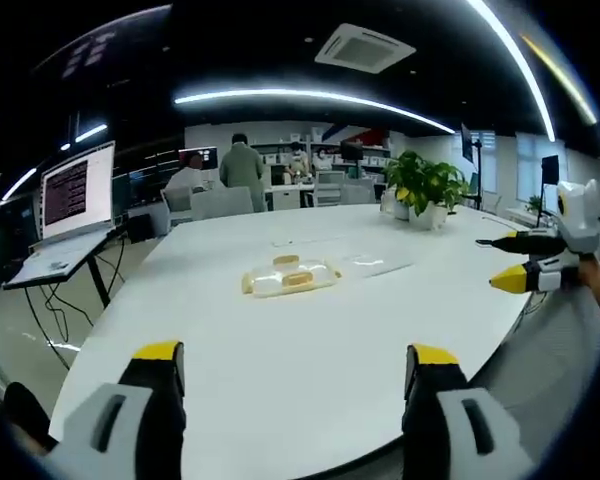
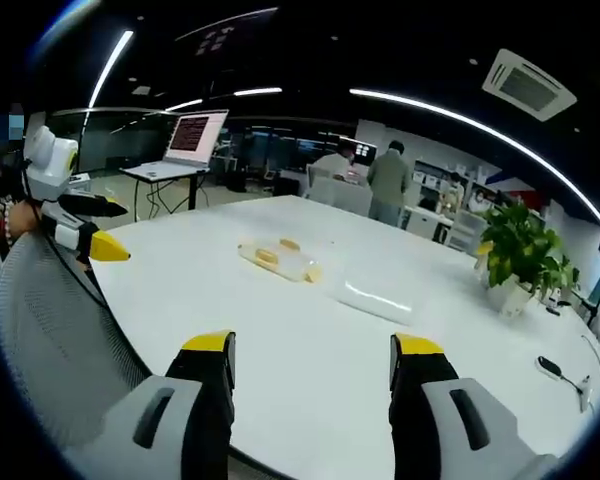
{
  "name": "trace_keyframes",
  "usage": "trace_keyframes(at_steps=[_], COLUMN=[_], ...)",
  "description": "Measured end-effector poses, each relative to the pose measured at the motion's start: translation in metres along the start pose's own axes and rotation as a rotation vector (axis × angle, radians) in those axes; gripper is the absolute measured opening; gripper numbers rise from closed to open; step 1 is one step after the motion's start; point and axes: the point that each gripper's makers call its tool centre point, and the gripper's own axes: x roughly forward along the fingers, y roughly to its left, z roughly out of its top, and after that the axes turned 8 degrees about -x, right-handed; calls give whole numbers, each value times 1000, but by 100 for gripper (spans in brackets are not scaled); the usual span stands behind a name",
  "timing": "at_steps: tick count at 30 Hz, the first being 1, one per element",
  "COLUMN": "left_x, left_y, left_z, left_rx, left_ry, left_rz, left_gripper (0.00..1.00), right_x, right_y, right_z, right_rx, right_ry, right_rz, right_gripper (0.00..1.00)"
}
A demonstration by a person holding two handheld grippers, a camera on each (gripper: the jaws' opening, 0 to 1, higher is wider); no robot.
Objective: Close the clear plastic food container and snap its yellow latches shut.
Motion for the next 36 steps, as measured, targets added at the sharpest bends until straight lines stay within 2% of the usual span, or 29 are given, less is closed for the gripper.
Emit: trace_keyframes(at_steps=[36], left_x=[0], left_y=[0], left_z=[-4], left_rx=[4], left_ry=[19], left_rz=[-5], left_gripper=[87], right_x=[0], right_y=[2], right_z=[-1], right_rx=[-7], right_ry=[6], right_rz=[9], right_gripper=[58])
